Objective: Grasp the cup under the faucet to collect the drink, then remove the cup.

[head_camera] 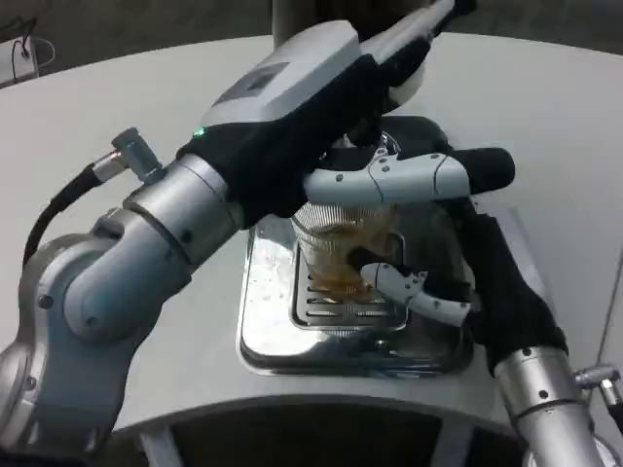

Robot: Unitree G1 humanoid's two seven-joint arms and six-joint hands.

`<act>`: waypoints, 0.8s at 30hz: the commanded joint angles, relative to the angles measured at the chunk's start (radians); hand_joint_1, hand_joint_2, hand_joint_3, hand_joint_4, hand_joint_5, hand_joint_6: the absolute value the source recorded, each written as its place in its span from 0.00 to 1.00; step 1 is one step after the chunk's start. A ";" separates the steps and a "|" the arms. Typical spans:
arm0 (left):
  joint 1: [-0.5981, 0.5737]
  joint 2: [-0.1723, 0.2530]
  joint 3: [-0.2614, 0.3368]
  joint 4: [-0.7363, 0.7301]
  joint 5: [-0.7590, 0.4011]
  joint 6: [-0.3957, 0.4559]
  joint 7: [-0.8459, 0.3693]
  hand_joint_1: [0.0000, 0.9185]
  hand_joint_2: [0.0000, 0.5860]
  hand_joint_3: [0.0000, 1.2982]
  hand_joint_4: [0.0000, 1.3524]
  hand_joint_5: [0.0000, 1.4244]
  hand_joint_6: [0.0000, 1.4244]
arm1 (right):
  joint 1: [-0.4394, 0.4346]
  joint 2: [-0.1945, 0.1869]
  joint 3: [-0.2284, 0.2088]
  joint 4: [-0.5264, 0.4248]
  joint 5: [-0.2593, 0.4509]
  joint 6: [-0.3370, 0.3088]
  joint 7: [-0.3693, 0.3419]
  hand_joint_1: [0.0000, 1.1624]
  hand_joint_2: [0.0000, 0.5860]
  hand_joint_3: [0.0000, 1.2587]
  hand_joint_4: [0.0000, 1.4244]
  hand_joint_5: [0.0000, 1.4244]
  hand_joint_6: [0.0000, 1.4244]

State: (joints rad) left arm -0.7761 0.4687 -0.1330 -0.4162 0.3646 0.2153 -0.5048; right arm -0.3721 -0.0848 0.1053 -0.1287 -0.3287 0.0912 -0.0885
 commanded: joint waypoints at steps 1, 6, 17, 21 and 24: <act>0.032 -0.015 0.029 -0.009 -0.020 -0.021 0.040 0.00 0.03 0.03 0.00 0.00 0.12 | 0.019 -0.014 -0.014 -0.029 0.012 -0.007 0.016 0.71 0.36 0.00 0.02 0.06 0.08; 0.054 -0.039 0.055 -0.013 -0.040 -0.059 0.080 0.00 0.03 0.04 0.00 0.01 0.12 | 0.027 -0.017 -0.022 -0.040 0.017 -0.011 0.018 0.71 0.36 0.00 0.02 0.06 0.08; 0.108 -0.048 0.093 -0.035 -0.065 -0.106 0.117 0.00 0.05 0.08 0.01 0.06 0.15 | 0.045 -0.019 -0.026 -0.077 0.029 -0.007 0.026 0.71 0.37 0.00 0.03 0.07 0.08; 0.110 -0.048 0.098 -0.042 -0.072 -0.103 0.117 0.00 0.05 0.09 0.01 0.07 0.16 | 0.044 -0.016 -0.017 -0.081 0.027 -0.006 0.028 0.71 0.38 0.00 0.03 0.07 0.08; 0.114 -0.051 0.107 -0.058 -0.086 -0.108 0.121 0.00 0.05 0.09 0.01 0.07 0.16 | 0.042 -0.008 -0.006 -0.080 0.021 -0.008 0.025 0.71 0.38 0.00 0.03 0.07 0.08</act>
State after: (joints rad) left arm -0.6754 0.4186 -0.0476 -0.4459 0.2954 0.1179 -0.4003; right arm -0.3356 -0.1028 0.0871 -0.1985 -0.3054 0.0912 -0.0625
